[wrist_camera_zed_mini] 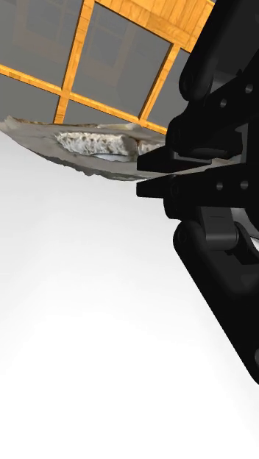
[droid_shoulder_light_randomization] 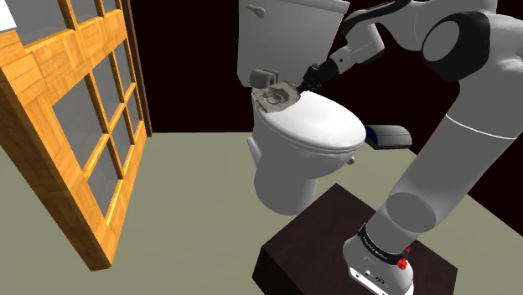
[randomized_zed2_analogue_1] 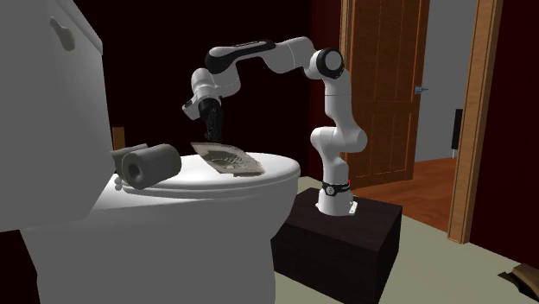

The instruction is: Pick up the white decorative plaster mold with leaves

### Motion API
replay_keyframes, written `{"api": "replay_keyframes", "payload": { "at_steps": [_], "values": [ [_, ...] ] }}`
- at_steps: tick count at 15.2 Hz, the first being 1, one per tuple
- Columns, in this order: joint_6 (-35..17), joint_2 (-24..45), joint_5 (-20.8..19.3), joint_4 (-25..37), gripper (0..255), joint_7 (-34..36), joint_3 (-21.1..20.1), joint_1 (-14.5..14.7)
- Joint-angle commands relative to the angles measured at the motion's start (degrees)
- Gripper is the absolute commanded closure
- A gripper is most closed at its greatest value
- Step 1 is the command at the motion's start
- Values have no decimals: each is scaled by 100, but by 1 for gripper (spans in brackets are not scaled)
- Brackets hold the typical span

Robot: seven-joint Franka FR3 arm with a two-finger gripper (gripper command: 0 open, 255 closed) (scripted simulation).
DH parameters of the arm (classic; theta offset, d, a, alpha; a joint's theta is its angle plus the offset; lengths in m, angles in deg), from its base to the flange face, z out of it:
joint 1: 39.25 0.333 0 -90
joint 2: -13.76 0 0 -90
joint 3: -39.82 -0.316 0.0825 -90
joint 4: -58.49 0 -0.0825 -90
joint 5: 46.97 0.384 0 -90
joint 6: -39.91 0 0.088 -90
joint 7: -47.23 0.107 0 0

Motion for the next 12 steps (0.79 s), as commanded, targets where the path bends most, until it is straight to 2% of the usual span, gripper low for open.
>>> {"api": "replay_keyframes", "payload": {
  "at_steps": [1,12],
  "values": [
    [36,-21,-20,39,255,50,-1,3],
    [515,-196,-173,621,255,603,15,-7]
  ]
}}
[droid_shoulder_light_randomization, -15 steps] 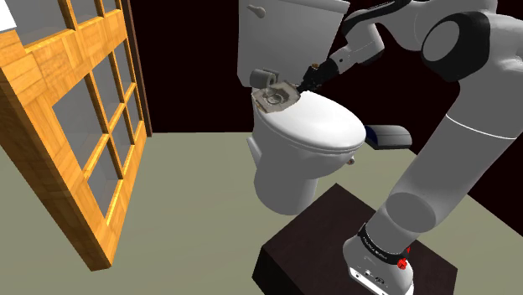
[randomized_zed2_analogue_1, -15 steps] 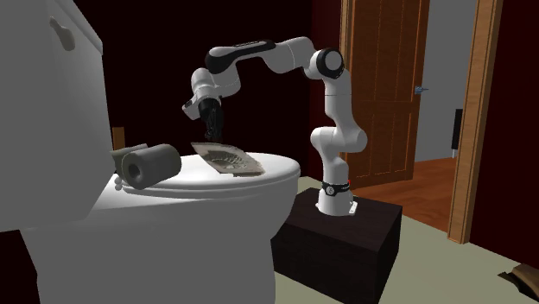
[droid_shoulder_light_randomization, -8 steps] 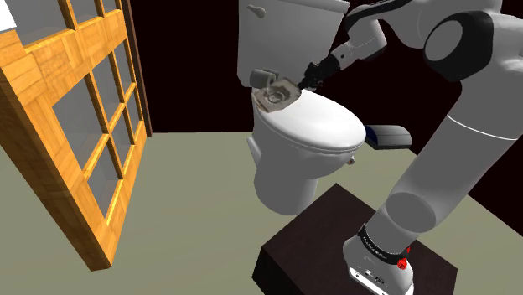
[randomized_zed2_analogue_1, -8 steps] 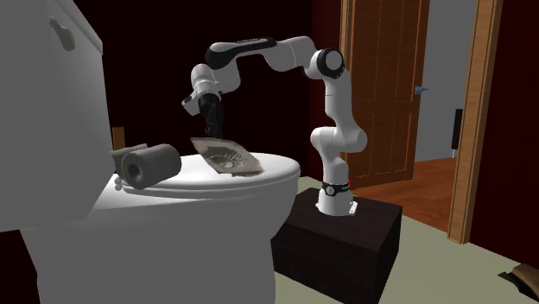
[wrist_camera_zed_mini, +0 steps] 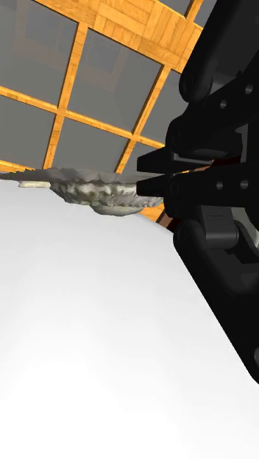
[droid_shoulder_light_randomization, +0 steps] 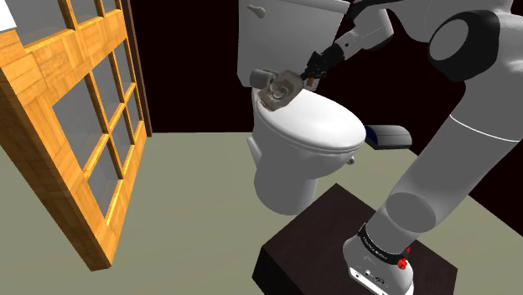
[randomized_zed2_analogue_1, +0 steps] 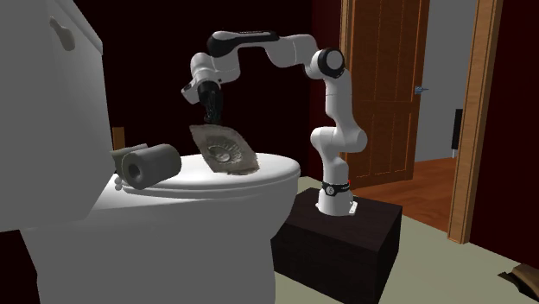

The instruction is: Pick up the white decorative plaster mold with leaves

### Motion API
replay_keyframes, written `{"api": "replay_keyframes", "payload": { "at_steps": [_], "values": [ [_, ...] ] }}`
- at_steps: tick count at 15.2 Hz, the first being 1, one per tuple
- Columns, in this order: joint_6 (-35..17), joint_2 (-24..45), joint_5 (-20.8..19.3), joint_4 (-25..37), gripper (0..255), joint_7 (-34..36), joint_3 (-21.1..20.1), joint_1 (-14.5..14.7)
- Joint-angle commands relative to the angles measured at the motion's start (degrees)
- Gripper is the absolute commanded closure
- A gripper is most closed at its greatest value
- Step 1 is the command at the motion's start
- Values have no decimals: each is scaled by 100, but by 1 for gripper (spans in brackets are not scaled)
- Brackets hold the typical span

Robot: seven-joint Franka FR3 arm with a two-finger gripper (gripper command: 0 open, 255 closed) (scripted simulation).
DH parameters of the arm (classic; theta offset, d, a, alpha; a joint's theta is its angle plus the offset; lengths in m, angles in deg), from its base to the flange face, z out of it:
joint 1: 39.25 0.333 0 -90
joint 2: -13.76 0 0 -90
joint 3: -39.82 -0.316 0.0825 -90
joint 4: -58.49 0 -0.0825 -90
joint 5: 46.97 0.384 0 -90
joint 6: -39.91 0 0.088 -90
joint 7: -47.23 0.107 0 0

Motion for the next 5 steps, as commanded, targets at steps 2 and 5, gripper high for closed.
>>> {"api": "replay_keyframes", "payload": {
  "at_steps": [2,5],
  "values": [
    [147,-27,-25,192,255,158,5,-5],
    [203,-34,-31,265,255,213,7,-8]
  ]
}}
